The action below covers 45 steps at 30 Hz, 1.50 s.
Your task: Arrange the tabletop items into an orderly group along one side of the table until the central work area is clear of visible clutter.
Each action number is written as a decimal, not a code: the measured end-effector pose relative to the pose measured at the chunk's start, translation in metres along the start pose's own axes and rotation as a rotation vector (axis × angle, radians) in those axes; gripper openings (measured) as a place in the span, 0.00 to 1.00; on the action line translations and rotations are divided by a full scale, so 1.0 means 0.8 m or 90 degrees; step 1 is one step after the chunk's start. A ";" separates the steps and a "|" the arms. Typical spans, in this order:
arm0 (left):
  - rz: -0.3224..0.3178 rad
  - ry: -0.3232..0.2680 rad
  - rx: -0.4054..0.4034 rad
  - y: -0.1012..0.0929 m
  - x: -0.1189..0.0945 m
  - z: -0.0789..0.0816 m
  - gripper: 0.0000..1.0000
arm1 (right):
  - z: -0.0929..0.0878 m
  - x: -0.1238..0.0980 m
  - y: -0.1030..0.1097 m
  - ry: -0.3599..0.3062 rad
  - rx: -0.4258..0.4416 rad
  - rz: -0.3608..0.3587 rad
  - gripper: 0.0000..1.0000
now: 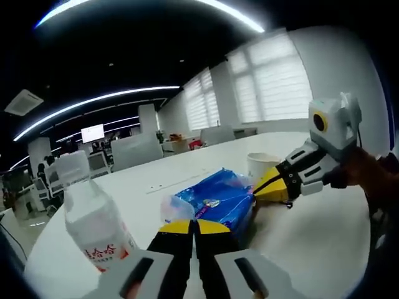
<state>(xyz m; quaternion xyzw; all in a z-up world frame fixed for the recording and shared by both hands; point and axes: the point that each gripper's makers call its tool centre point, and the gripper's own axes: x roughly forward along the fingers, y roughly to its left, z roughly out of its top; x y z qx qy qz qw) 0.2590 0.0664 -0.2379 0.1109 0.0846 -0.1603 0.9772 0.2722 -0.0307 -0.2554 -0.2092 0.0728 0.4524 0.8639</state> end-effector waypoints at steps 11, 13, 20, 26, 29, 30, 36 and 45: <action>0.003 -0.013 0.031 -0.002 -0.003 0.027 0.00 | 0.024 -0.012 -0.013 -0.022 -0.011 -0.015 0.00; 0.003 -0.015 0.036 -0.002 -0.004 0.032 0.00 | 0.028 -0.014 -0.015 -0.025 -0.013 -0.017 0.00; 0.002 -0.027 0.049 -0.005 -0.007 0.047 0.00 | 0.041 -0.019 -0.020 -0.036 -0.018 -0.024 0.00; 0.001 -0.036 0.060 -0.006 -0.006 0.059 0.00 | 0.054 -0.028 -0.029 -0.045 -0.025 -0.031 0.00; 0.004 -0.044 0.065 -0.008 -0.007 0.069 0.00 | 0.063 -0.032 -0.033 -0.050 -0.030 -0.034 0.00; 0.004 -0.045 0.066 -0.008 -0.007 0.071 0.00 | 0.065 -0.033 -0.034 -0.051 -0.031 -0.035 0.00; -0.001 -0.053 0.082 -0.010 -0.007 0.086 0.00 | 0.075 -0.041 -0.040 -0.059 -0.039 -0.043 0.00; -0.004 -0.063 0.099 -0.015 -0.002 0.103 0.00 | 0.083 -0.052 -0.064 -0.062 -0.052 -0.056 0.00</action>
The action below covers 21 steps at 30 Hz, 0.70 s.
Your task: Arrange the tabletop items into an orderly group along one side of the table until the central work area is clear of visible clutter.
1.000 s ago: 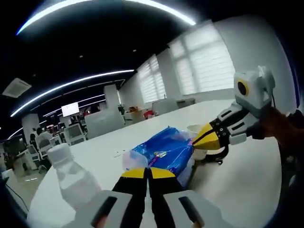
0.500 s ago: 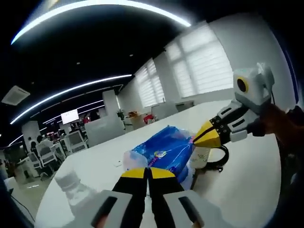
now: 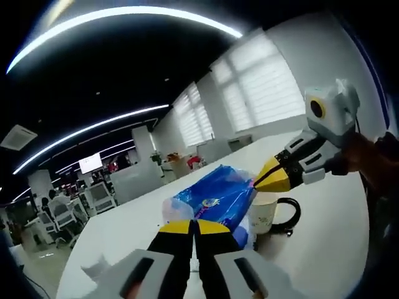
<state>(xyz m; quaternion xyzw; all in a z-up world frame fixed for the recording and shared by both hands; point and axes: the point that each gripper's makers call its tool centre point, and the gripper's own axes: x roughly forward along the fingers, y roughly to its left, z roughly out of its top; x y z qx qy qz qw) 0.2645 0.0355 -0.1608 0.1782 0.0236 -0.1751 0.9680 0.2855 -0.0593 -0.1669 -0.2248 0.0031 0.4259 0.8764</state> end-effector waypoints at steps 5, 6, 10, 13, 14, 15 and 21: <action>-0.005 0.001 0.008 -0.001 0.010 0.006 0.00 | -0.003 -0.007 0.003 0.001 -0.006 -0.008 0.00; -0.006 0.001 0.008 -0.001 0.011 0.007 0.00 | -0.003 -0.009 0.001 0.001 -0.006 -0.009 0.00; -0.010 -0.003 0.007 -0.002 0.018 0.011 0.00 | -0.006 -0.012 -0.001 0.003 -0.003 -0.014 0.00; -0.013 -0.005 0.011 -0.005 0.021 0.016 0.00 | -0.008 -0.017 0.003 0.003 -0.003 -0.018 0.00; -0.014 -0.006 0.011 -0.005 0.023 0.017 0.00 | -0.008 -0.019 0.002 0.002 -0.001 -0.018 0.00; -0.015 -0.007 0.010 -0.006 0.024 0.018 0.00 | -0.009 -0.020 0.002 0.003 -0.001 -0.019 0.00; -0.025 -0.010 0.009 -0.014 0.033 0.023 0.00 | -0.007 -0.026 -0.007 -0.001 0.003 -0.026 0.00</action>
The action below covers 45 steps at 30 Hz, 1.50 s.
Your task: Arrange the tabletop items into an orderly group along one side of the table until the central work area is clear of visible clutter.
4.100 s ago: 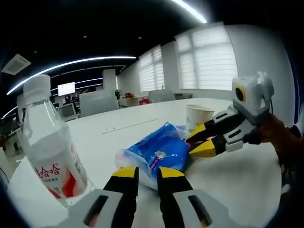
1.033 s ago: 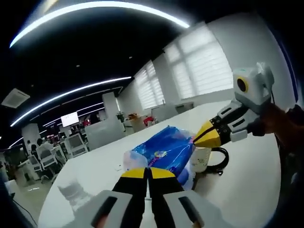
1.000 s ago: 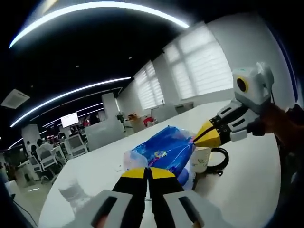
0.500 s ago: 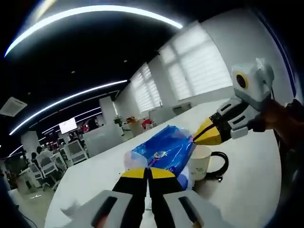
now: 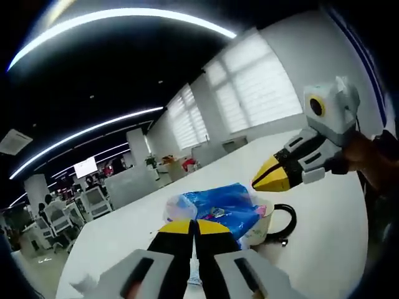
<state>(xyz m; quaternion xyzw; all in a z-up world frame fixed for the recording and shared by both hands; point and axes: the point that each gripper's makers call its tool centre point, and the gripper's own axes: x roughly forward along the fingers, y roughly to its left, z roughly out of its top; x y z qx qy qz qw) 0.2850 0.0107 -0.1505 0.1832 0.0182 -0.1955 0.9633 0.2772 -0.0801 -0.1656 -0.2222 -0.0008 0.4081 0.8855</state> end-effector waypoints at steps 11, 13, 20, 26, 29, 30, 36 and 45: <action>0.030 0.034 -0.010 0.015 0.006 -0.036 0.00 | -0.010 -0.003 -0.002 0.008 0.014 -0.007 0.00; 0.037 0.032 -0.002 0.014 0.004 -0.034 0.00 | -0.010 -0.004 -0.012 0.007 0.023 -0.026 0.00; 0.039 0.031 0.004 0.009 -0.001 -0.034 0.00 | -0.025 -0.008 -0.019 0.027 0.039 -0.033 0.00; 0.045 0.031 0.012 -0.006 -0.008 -0.034 0.00 | -0.027 -0.007 -0.018 0.031 0.052 -0.032 0.00; 0.046 0.031 0.012 -0.009 -0.009 -0.034 0.00 | -0.029 -0.006 -0.018 0.035 0.062 -0.030 0.02; 0.046 0.032 0.012 -0.004 -0.006 -0.036 0.00 | -0.030 -0.006 -0.018 0.036 0.064 -0.032 0.02; 0.044 0.033 0.011 -0.006 -0.006 -0.037 0.00 | -0.036 -0.004 -0.022 0.043 0.076 -0.032 0.04; 0.045 0.032 0.013 0.000 -0.004 -0.037 0.00 | -0.040 0.000 -0.029 0.048 0.090 -0.032 0.05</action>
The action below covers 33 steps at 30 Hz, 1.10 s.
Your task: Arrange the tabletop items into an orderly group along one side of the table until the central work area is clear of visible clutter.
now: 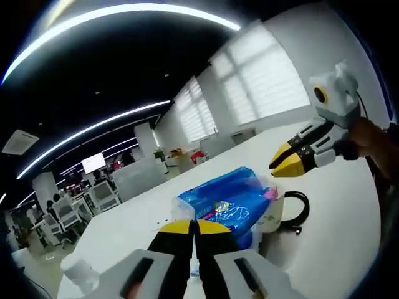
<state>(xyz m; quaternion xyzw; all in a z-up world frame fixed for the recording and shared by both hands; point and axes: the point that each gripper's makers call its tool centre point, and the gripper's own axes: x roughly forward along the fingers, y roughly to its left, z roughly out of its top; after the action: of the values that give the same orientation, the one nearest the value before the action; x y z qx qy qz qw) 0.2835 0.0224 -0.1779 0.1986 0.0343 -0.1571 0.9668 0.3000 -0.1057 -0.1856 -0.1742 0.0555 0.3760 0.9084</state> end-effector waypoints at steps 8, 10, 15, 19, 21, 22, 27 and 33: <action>-0.002 0.002 -0.001 -0.002 0.002 -0.002 0.00 | -0.005 0.002 0.003 0.006 0.012 0.004 0.07; -0.001 0.001 -0.001 0.002 0.003 -0.001 0.00 | -0.005 0.002 0.001 0.007 0.014 0.001 0.07; -0.001 0.000 0.000 -0.006 -0.002 -0.002 0.00 | -0.009 0.003 0.004 0.009 0.022 0.004 0.08; -0.001 -0.001 0.001 -0.017 -0.007 -0.002 0.00 | -0.010 0.005 0.004 0.008 0.033 0.004 0.08; -0.001 -0.001 0.001 -0.012 -0.004 -0.002 0.00 | -0.011 0.007 0.005 0.009 0.037 0.006 0.10; -0.002 -0.001 0.000 -0.010 -0.003 -0.002 0.00 | -0.014 0.011 0.002 0.014 0.043 0.008 0.10; -0.003 -0.001 0.001 -0.008 0.000 -0.002 0.00 | -0.019 0.016 -0.001 0.016 0.061 0.007 0.10; -0.006 -0.001 0.000 -0.005 0.004 -0.002 0.00 | -0.019 0.020 -0.001 0.010 0.088 0.013 0.05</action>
<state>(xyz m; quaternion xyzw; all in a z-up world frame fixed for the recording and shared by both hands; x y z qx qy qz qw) 0.2850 0.0191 -0.1811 0.1980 0.0343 -0.1619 0.9661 0.3127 -0.1012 -0.2035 -0.1132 0.0906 0.3788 0.9140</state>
